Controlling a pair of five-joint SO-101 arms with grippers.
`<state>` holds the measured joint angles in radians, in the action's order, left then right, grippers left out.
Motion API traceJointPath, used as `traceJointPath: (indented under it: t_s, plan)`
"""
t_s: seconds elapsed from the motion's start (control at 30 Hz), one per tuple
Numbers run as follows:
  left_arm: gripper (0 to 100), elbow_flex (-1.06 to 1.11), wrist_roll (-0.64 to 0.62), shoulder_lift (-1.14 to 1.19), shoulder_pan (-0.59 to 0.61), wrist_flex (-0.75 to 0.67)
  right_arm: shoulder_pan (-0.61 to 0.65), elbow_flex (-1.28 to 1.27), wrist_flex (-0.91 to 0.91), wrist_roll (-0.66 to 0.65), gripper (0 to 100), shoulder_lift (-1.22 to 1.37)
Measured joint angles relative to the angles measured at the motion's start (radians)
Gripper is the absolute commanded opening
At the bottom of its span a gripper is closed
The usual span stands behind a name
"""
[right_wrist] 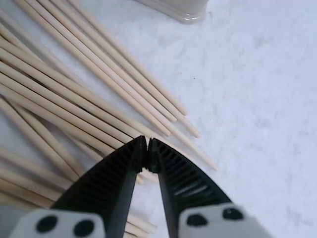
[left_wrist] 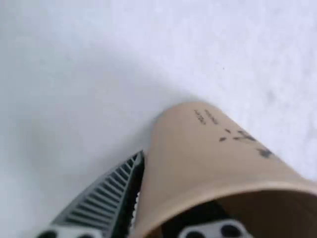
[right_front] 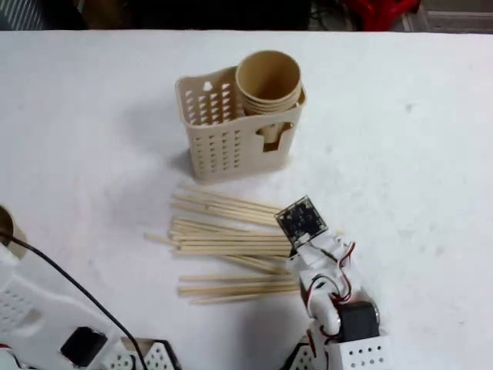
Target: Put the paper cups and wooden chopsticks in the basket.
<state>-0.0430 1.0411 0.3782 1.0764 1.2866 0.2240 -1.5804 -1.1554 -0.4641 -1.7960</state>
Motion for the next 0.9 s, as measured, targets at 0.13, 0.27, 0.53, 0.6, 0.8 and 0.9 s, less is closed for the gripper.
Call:
traceJointPath:
  t_s: [0.13,0.27,0.53,0.6,0.8,0.9]
  plan:
    - [2,-0.029,-0.06,-0.069,-0.064,0.086,0.0,0.0,0.0,0.0,1.7,0.0]
    - [2,-0.15,-0.183,-0.201,-0.201,0.244,0.0,0.0,0.0,0.0,1.7,0.0]
    - [3,-0.454,-0.568,-0.559,-0.669,0.425,0.0,0.0,0.0,0.0,1.7,0.0]
    - [3,-0.545,-0.647,-0.603,-0.83,0.425,0.0,0.0,0.0,0.0,1.7,0.0]
    - [3,-0.689,-0.812,-0.559,-1.277,0.261,0.0,0.0,0.0,0.0,1.7,0.0]
    - [3,-0.713,-0.827,-0.454,-1.396,0.169,0.0,0.0,0.0,0.0,1.7,0.0]
